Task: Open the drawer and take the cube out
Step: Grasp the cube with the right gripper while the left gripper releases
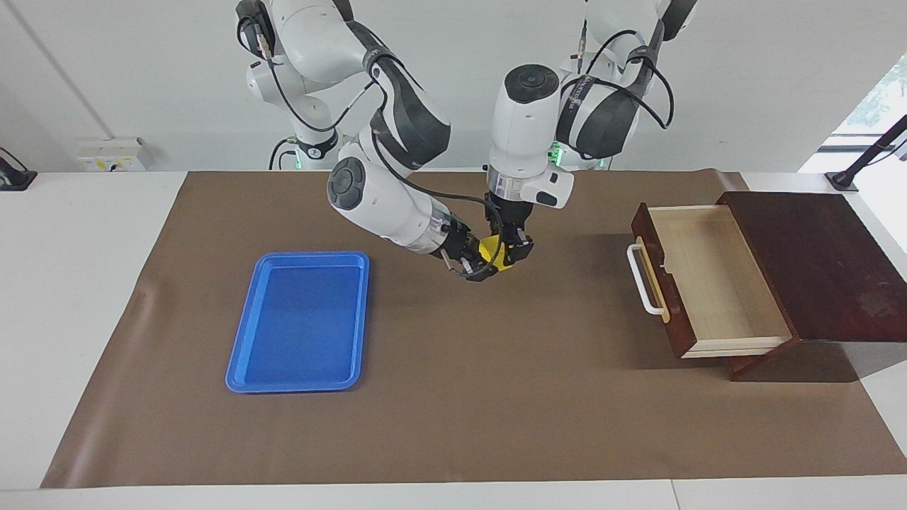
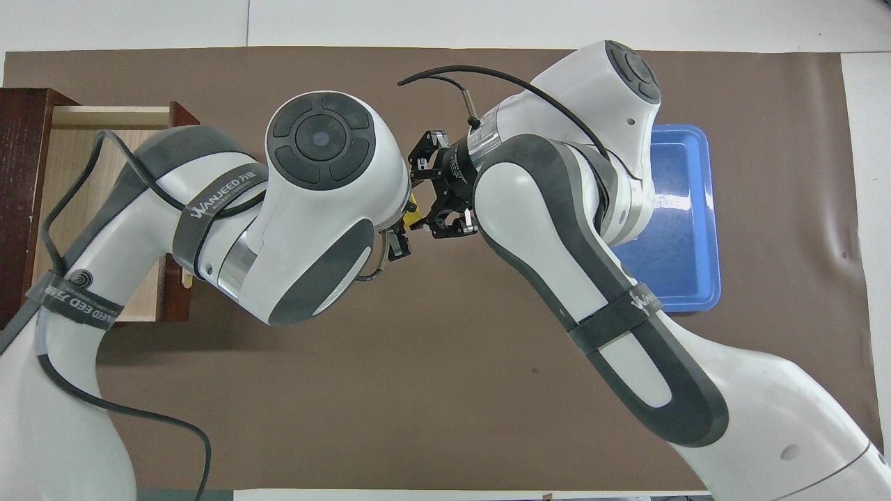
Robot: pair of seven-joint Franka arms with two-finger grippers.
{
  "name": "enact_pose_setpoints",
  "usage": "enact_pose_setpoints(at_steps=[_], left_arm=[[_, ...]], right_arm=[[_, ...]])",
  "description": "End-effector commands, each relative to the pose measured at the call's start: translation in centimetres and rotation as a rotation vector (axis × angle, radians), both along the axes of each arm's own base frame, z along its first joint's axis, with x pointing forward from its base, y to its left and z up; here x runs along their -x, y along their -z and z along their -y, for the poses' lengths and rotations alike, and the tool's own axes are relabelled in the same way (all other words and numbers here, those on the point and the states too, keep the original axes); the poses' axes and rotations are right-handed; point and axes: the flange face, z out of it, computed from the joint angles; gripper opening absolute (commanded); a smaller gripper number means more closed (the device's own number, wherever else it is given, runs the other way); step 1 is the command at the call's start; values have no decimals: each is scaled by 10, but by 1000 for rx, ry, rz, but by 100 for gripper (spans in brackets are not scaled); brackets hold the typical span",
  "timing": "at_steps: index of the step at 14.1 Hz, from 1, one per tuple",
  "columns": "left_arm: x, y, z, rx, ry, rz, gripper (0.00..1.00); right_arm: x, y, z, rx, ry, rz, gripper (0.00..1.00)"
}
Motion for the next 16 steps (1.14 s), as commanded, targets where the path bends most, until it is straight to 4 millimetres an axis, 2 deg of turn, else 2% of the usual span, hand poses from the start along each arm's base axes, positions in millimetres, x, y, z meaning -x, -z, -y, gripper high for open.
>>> enact_pose_setpoints(at_steps=[1, 3, 4, 5, 7, 9, 12, 13, 14, 16], left_arm=[[0, -2, 4, 4, -6, 11, 0], [0, -2, 3, 4, -7, 11, 0], [-1, -1, 2, 3, -10, 10, 65], [-1, -1, 1, 1, -10, 9, 100], [-4, 0, -5, -10, -13, 0, 100], [-14, 3, -22, -32, -37, -9, 100], [-35, 11, -65, -84, -14, -33, 100], [-44, 15, -84, -102, -2, -41, 100], [-53, 22, -105, -120, 21, -51, 100], [-61, 28, -138, -144, 77, -60, 100]], right_arm=[[0, -6, -1, -29, -10, 27, 0], [-1, -9, 3, -31, -8, 31, 0], [-2, -10, 6, -31, -3, 31, 0], [-3, -11, 8, -31, 0, 30, 0], [-5, -11, 12, -31, 5, 32, 0], [-6, -11, 14, -38, 11, 30, 0], [-12, -12, 26, -46, 34, 29, 0], [-18, -13, 37, -65, 60, 20, 0], [-28, -14, 59, -86, 89, 15, 0], [-47, -14, 115, -115, 126, 23, 0]])
